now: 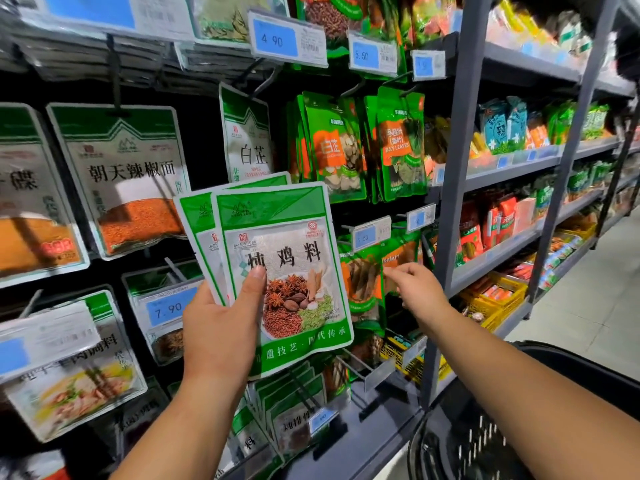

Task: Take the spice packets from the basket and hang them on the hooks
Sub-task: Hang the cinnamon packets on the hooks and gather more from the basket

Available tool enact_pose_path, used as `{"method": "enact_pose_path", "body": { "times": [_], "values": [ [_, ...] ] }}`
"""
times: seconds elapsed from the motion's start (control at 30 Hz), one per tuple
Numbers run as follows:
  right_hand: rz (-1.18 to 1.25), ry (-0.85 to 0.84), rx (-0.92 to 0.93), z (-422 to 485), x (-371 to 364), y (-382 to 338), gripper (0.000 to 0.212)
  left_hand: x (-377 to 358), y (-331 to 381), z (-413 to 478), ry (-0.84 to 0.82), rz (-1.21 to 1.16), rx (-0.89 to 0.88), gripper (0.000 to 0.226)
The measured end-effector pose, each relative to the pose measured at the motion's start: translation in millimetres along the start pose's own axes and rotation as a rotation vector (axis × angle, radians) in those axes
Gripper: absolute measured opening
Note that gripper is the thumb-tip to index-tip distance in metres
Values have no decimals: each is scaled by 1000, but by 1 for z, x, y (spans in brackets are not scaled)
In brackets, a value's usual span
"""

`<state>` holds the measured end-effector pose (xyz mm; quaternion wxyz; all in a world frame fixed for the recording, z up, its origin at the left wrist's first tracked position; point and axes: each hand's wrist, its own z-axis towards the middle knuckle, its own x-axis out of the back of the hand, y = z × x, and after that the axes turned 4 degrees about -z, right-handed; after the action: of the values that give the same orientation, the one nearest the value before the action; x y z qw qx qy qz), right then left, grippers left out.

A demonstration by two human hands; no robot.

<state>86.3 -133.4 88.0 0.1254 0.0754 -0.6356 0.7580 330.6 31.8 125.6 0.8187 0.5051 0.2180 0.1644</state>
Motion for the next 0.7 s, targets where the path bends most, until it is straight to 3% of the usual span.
{"method": "enact_pose_path", "body": {
  "times": [0.2,0.37,0.4,0.47,0.7],
  "values": [
    [335,-153,47,-67,-25,-69,32,13,12,-11,4,-20,-8,19],
    [262,-316,201,-120,-54,-100,68,29,22,-17,20,-67,-2,20],
    [264,-326,229,-126,-58,-102,61,32,23,-18,23,-76,-6,23],
    [308,-367,239,-137,-65,-103,26,42,25,-20,34,-78,-3,30],
    [352,-402,200,-164,-90,-101,35,82,33,-32,28,-12,14,23]
  ]
}}
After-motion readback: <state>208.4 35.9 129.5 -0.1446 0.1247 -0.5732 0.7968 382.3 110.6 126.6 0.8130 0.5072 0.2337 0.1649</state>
